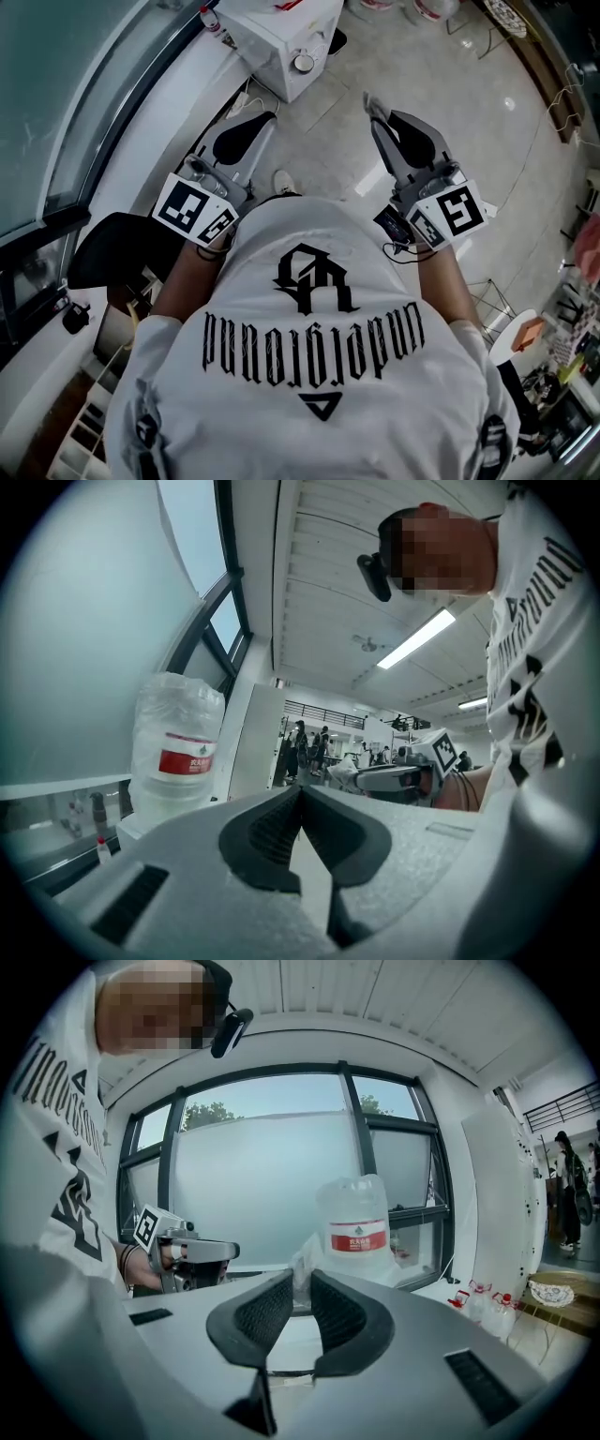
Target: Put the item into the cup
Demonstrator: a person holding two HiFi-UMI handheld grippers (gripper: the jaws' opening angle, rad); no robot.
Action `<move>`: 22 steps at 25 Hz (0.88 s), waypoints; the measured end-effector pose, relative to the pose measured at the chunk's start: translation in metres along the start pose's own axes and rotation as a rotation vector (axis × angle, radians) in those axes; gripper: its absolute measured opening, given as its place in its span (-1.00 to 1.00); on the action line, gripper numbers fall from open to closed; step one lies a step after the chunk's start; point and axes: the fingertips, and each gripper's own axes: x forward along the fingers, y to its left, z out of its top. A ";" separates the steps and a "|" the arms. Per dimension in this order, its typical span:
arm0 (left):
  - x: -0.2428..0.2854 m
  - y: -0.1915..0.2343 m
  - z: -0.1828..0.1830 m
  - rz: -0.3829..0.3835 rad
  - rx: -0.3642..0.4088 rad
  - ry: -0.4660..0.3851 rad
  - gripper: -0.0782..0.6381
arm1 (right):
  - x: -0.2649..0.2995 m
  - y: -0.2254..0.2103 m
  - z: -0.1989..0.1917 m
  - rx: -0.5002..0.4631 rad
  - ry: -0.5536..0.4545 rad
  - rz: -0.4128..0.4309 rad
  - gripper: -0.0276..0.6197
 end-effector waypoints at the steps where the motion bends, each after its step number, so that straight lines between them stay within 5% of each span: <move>1: -0.002 0.008 0.001 -0.006 0.002 0.002 -0.74 | 0.009 0.002 0.001 -0.003 0.004 -0.001 -0.72; 10: -0.006 0.043 -0.001 -0.045 0.006 0.021 -0.74 | 0.054 0.007 0.000 -0.007 0.033 0.005 -0.72; 22: 0.033 0.053 0.005 0.049 -0.008 0.007 -0.74 | 0.063 -0.043 0.006 -0.019 0.046 0.079 -0.72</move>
